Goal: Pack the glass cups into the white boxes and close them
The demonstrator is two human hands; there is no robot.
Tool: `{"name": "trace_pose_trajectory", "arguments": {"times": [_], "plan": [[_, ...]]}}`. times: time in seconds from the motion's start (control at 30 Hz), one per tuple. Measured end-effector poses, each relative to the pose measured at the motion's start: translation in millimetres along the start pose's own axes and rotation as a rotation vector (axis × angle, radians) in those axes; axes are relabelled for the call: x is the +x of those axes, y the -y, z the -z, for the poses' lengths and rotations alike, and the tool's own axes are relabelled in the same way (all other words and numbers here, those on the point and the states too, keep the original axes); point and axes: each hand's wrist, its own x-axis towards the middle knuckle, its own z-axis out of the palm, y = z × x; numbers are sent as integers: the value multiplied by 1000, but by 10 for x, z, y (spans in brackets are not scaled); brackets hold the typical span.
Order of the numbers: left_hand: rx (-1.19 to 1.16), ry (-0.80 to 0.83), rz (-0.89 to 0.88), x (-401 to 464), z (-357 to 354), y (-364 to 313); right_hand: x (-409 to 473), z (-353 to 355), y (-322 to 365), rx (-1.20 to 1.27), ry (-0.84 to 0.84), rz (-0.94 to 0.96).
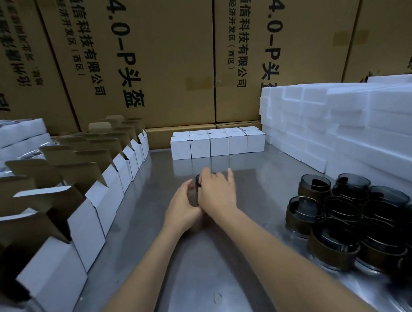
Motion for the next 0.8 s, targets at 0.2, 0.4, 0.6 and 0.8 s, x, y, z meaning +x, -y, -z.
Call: {"name": "trace_pose_trajectory", "arguments": {"times": [0.2,0.4,0.6,0.8], "plan": [[7,52,-3,-27,19,5,-334,-41,-168,511,-110,69],[-78,18,-28,-14,25,23,-321,-99,-254,858,-32,-102],[-114,-82,-174,-4,8,-7,-260,-96,-300,990,-87,-71],[-58,-86,-284,-4,-30,-39,-258,-109,-247,842,-305,19]]}}
